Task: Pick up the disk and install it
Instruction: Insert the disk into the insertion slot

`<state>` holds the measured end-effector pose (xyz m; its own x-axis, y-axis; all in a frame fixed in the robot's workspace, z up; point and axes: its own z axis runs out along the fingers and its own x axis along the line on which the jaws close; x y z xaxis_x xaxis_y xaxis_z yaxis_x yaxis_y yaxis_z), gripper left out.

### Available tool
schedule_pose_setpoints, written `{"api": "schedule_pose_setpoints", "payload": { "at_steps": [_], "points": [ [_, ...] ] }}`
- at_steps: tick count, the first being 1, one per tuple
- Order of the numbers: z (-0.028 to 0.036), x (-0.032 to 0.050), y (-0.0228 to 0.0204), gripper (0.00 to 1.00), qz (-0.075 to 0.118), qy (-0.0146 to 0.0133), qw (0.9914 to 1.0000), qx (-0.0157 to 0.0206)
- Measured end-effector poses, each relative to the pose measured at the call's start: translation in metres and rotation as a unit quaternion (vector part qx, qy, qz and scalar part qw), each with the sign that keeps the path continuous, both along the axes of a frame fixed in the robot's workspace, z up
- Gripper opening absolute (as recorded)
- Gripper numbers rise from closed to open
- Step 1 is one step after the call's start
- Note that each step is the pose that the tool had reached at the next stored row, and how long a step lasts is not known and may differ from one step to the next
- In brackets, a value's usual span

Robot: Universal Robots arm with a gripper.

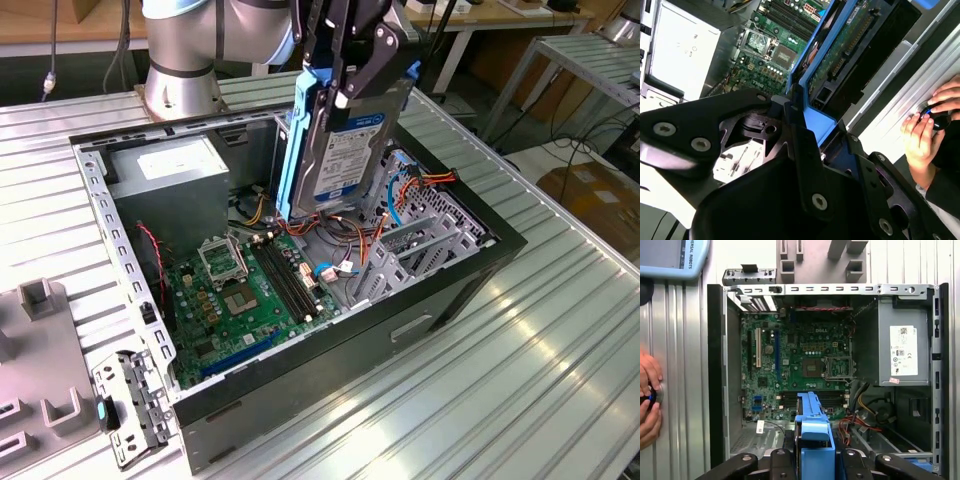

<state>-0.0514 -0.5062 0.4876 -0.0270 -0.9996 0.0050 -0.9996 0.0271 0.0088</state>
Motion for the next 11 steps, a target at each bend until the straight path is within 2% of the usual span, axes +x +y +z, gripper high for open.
{"api": "schedule_pose_setpoints", "payload": {
  "at_steps": [4,7,10,11],
  "points": [
    [0.0000,0.0003,-0.0053,0.37,0.000,0.0000,1.00000,-0.0013],
    [0.0000,0.0035,-0.0085,0.37,0.000,0.0001,1.00000,-0.0022],
    [0.0000,0.0101,-0.0091,0.37,0.000,0.0004,1.00000,-0.0023],
    [0.0000,0.0150,-0.0091,0.37,0.000,0.0006,1.00000,-0.0023]
  ]
}}
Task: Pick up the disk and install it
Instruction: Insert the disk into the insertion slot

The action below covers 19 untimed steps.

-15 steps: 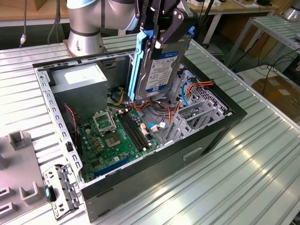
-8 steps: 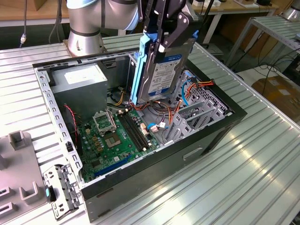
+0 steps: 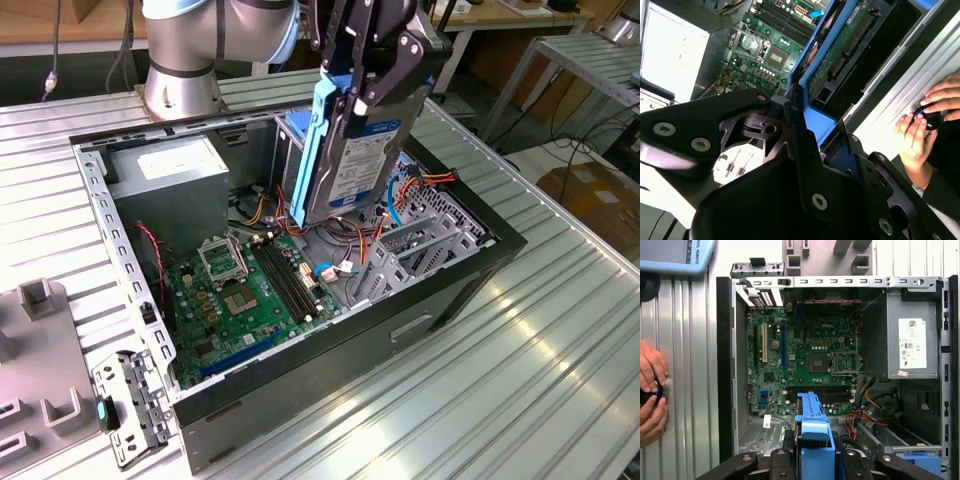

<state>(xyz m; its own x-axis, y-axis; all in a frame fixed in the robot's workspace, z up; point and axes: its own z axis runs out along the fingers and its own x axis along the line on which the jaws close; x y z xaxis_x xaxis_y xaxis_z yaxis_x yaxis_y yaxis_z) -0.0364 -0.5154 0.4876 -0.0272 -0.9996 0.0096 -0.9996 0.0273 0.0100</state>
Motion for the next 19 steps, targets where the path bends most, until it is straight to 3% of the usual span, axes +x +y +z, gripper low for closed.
{"api": "schedule_pose_setpoints", "payload": {
  "at_steps": [7,16,19],
  "points": [
    [0.0000,0.0226,0.0000,0.37,0.000,0.0008,1.00000,0.0000],
    [0.0000,0.0433,0.0001,0.37,0.000,0.0010,1.00000,0.0000],
    [0.0000,0.0451,-0.0001,0.37,0.000,0.0010,1.00000,0.0000]
  ]
}}
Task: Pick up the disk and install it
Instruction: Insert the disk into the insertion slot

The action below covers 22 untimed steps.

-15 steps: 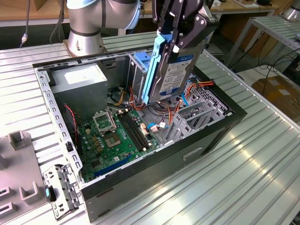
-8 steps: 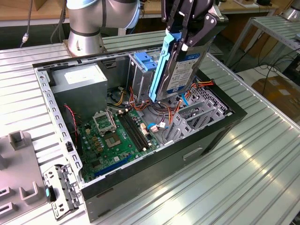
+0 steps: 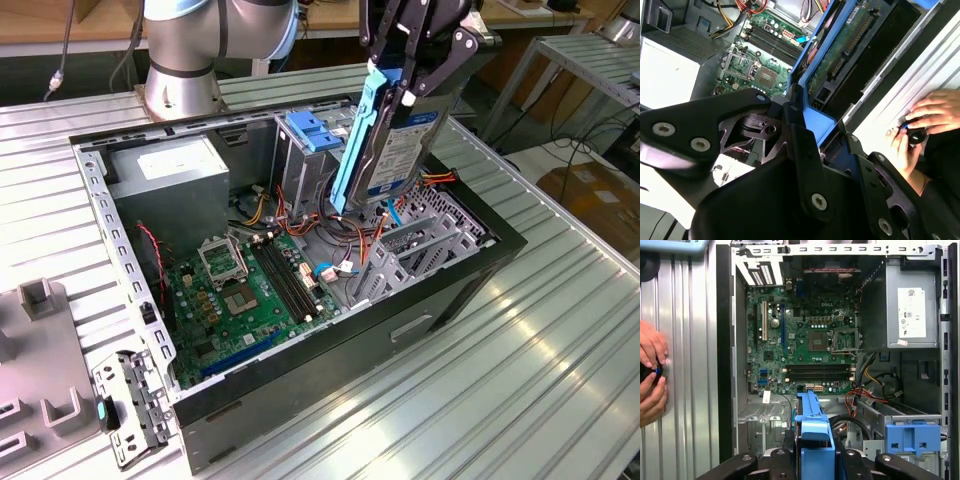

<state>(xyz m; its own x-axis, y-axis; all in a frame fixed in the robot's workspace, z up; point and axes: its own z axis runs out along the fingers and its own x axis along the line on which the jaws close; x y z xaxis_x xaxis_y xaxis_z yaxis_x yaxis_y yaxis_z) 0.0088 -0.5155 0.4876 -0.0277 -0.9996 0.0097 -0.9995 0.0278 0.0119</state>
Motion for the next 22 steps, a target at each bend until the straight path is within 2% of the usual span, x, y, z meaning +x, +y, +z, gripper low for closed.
{"api": "schedule_pose_setpoints", "payload": {
  "at_steps": [1,4,6,9,10,13,18,22],
  "points": [
    [0.0000,0.0002,-0.0018,0.37,0.000,0.0000,1.00000,0.0000],
    [-0.0008,0.0002,-0.0134,0.37,0.000,0.0000,1.00000,-0.0001],
    [-0.0012,0.0011,-0.0193,0.37,0.000,0.0000,1.00000,-0.0002],
    [-0.0022,0.0044,-0.0253,0.37,0.000,0.0001,1.00000,-0.0009],
    [-0.0030,0.0086,-0.0269,0.37,0.000,0.0000,1.00000,-0.0016],
    [-0.0042,0.0205,-0.0275,0.37,0.000,0.0001,0.99999,-0.0034],
    [-0.0056,0.0411,-0.0275,0.37,0.000,0.0000,0.99999,-0.0037],
    [-0.0121,0.0459,-0.0285,0.37,0.000,-0.0009,0.99999,-0.0041]
  ]
}}
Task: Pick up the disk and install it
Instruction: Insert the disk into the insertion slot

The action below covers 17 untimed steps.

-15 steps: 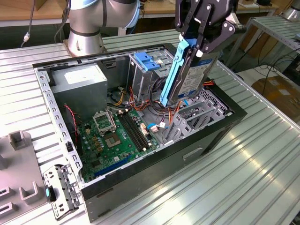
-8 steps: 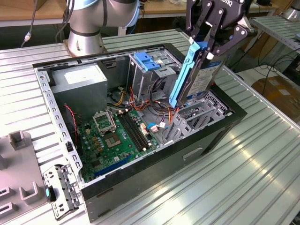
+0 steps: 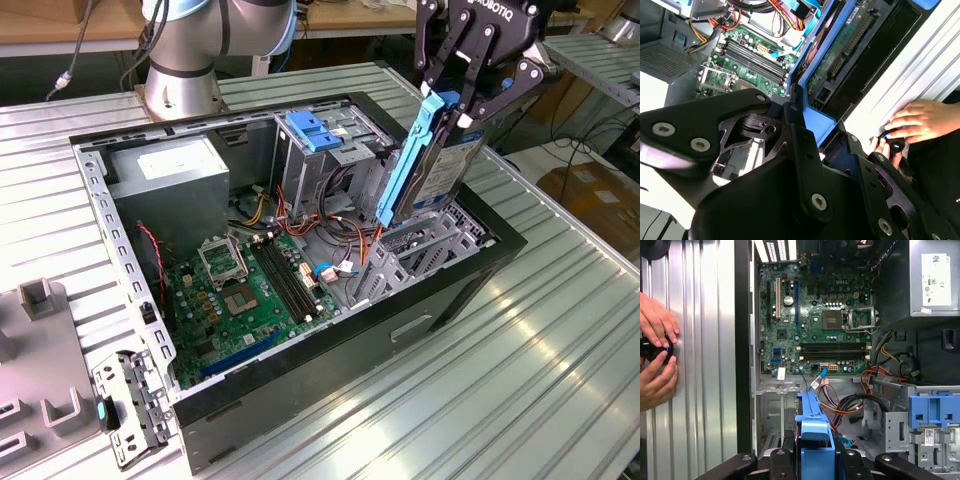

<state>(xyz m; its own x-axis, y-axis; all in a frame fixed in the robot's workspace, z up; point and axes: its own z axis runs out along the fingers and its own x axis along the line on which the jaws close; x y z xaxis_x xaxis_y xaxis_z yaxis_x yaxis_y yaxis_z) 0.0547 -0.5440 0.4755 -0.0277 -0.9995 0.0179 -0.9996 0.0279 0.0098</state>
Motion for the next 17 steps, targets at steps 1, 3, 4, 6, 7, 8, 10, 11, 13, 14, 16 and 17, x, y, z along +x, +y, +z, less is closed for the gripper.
{"api": "schedule_pose_setpoints", "payload": {
  "at_steps": [1,3,4,6,7,8,10,11,13,14,16,17],
  "points": [
    [-0.0014,0.0002,-0.0009,0.37,0.000,-0.0003,1.00000,0.0000],
    [-0.0054,0.0005,-0.0056,0.37,0.000,-0.0018,1.00000,0.0000],
    [-0.0070,0.0005,-0.0068,0.37,0.000,-0.0020,1.00000,0.0000],
    [-0.0086,0.0008,-0.0078,0.37,0.000,-0.0020,1.00000,-0.0003],
    [-0.0094,0.0009,-0.0084,0.37,0.000,-0.0019,1.00000,-0.0003],
    [-0.0104,0.0013,-0.0095,0.37,0.000,-0.0020,1.00000,-0.0004],
    [-0.0117,0.0019,-0.0107,0.37,0.000,-0.0020,1.00000,-0.0004],
    [-0.0127,0.0028,-0.0113,0.37,0.000,-0.0020,1.00000,-0.0005],
    [-0.0142,0.0036,-0.0119,0.37,0.000,-0.0020,1.00000,-0.0006],
    [-0.0149,0.0038,-0.0123,0.37,0.000,-0.0020,1.00000,-0.0006],
    [-0.0167,0.0041,-0.0137,0.37,0.000,-0.0020,1.00000,-0.0006],
    [-0.0181,0.0045,-0.0145,0.37,0.000,-0.0020,1.00000,-0.0006]
  ]
}}
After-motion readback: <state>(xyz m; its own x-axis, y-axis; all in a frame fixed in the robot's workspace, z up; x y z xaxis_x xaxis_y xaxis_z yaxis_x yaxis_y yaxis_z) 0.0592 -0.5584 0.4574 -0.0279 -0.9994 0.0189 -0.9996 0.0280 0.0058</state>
